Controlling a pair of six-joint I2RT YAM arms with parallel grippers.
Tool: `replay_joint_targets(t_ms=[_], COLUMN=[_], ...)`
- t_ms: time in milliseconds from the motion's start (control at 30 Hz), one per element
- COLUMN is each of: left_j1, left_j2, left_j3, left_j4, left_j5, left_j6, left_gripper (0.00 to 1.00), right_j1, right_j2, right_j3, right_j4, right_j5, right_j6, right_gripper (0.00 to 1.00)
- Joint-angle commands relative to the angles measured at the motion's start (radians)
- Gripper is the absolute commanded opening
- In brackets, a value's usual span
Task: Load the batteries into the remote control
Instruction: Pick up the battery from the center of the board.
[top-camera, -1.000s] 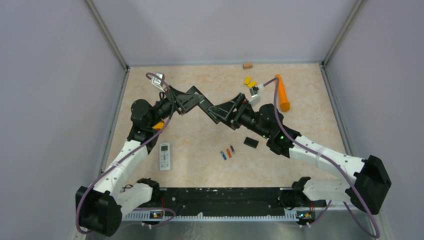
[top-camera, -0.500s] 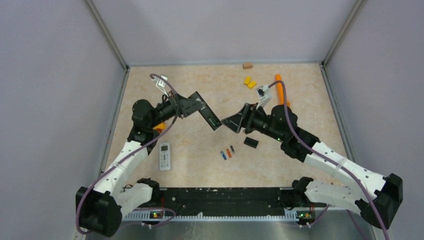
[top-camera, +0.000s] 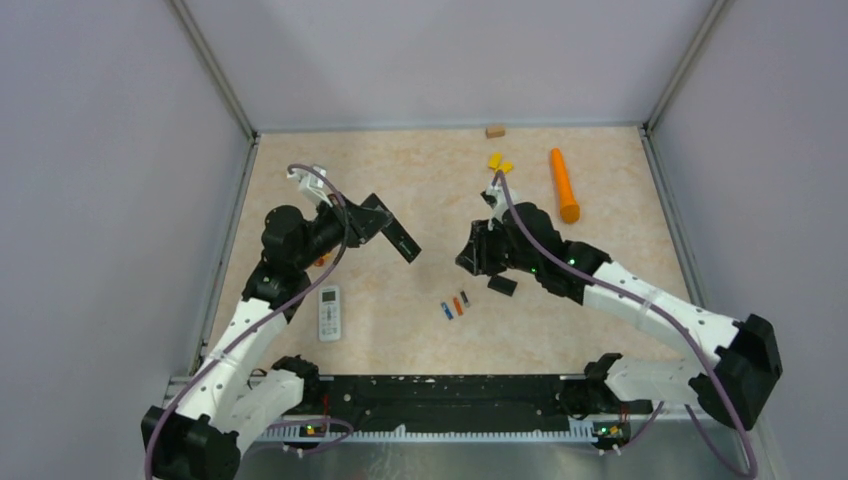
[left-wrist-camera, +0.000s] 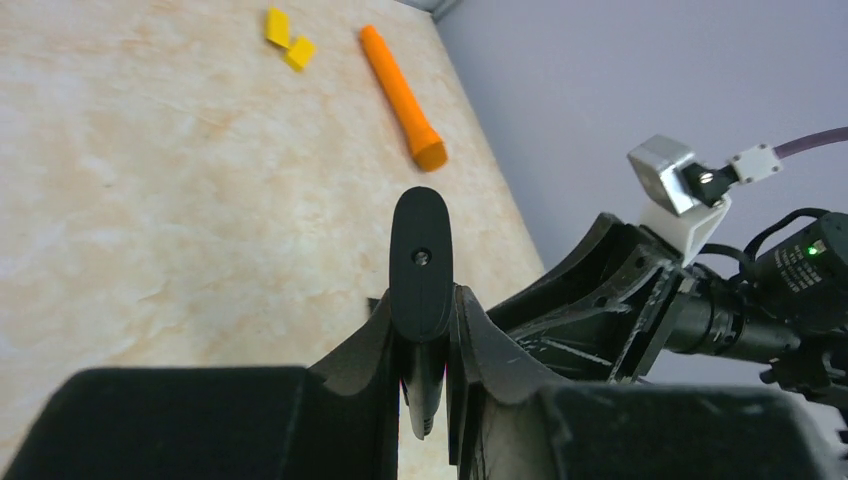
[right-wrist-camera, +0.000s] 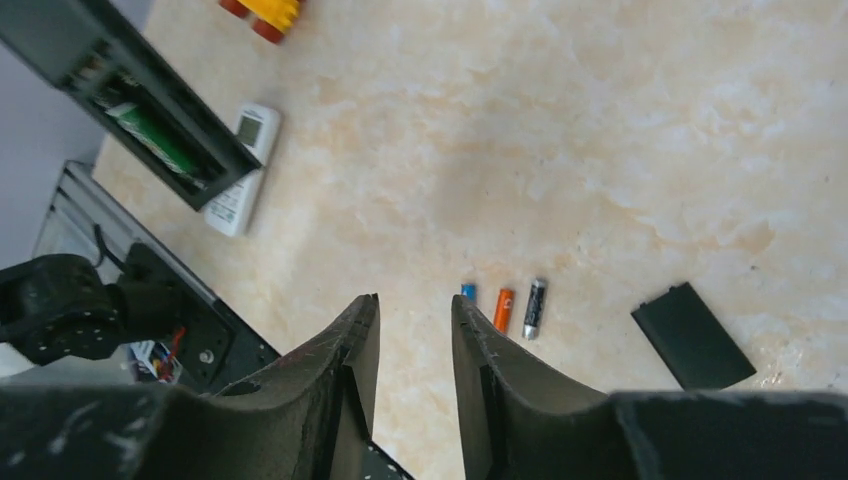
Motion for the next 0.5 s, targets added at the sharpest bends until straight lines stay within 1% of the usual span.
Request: replay_joint_targets(t_ms=[0,67,167,333,467], left_j1=[0.004,0.004,0.004,0.004,0.004], left_j2=[-0.076,-0.093,-0.109,-0.112,-0.115], left_j3=[0.003,0.000,0.002,0.006,0.006], left_j4=[-0.100,-0.112,-0.128,-0.154,-0.156], left_j5=[-0.162,-0.183,-0.203,-0.192,-0.181], left_j6=[0.105,0.115,0.128,0.139,0.141], left_gripper=[0.00,0.00,0.00,0.00,0.00], right_j1=[0.008,0.045,0.108,0.168,0.205], right_j2=[0.101,0.150,0.229,0.352,0.419], right_j3=[-0.005,-0.012,-0.005,0.005,0.006], right_j4=[-0.026,-0.014,-0.008,0.003,0.021], right_j5=[-0.012,0.008,0.070,0.117,0.138], right_j6=[-0.036,-0.040,-0.046,-0.039,-0.047], right_gripper=[0.31,0.31,0.33,0.39,0.39])
